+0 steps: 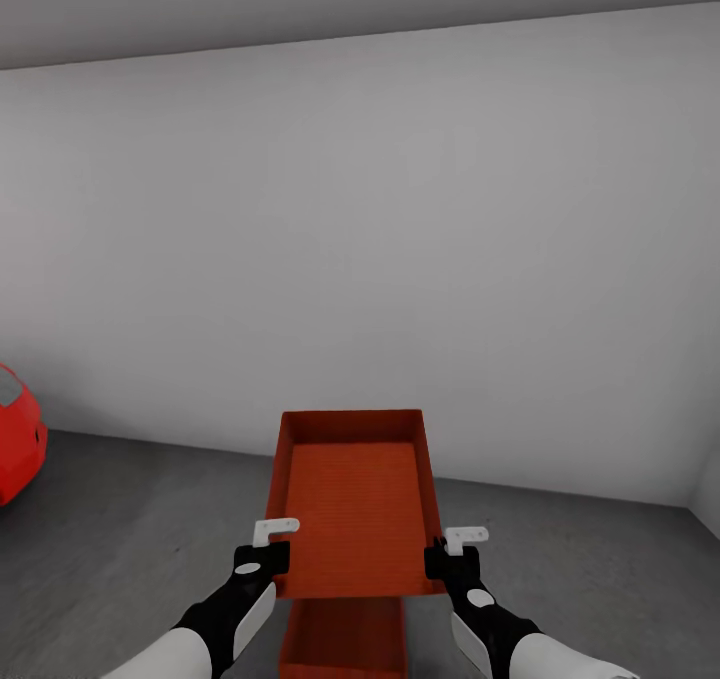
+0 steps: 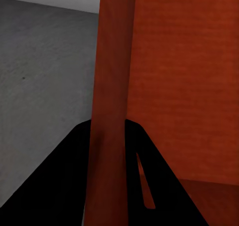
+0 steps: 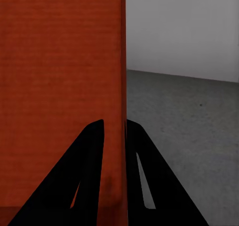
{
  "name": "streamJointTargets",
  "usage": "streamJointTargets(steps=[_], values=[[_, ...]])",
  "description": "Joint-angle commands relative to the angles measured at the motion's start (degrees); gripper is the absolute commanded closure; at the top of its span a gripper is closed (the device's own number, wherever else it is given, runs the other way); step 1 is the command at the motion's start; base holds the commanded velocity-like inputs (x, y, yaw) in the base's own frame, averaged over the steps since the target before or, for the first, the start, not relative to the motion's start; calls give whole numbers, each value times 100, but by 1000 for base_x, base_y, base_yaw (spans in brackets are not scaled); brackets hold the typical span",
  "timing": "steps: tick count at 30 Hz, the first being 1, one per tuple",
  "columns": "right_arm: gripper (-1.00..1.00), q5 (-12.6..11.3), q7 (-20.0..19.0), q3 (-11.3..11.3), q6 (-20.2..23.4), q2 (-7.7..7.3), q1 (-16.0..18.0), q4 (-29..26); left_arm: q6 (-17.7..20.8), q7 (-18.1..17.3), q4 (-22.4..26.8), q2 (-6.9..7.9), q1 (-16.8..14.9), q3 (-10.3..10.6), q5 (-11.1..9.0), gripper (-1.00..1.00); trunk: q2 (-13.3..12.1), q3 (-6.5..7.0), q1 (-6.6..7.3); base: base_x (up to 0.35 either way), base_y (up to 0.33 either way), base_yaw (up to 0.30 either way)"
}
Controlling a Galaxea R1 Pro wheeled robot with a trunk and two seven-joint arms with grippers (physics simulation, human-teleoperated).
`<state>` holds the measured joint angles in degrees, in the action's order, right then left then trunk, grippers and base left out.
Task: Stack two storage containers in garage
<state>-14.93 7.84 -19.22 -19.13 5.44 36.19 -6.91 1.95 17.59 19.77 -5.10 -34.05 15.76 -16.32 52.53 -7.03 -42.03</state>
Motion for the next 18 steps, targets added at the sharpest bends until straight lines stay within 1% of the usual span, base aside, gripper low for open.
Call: streamJointTargets(steps=[1, 18], values=[[100, -63, -10, 66, -20, -43, 2, 75, 25, 56, 35, 44, -7, -243, 58, 100, 8, -18, -1, 0, 0, 0], [100, -63, -10, 63, -21, -43, 2, 75, 25, 57, 35, 44, -6, -247, 59, 100, 8, -173, -1, 0, 0, 0]])
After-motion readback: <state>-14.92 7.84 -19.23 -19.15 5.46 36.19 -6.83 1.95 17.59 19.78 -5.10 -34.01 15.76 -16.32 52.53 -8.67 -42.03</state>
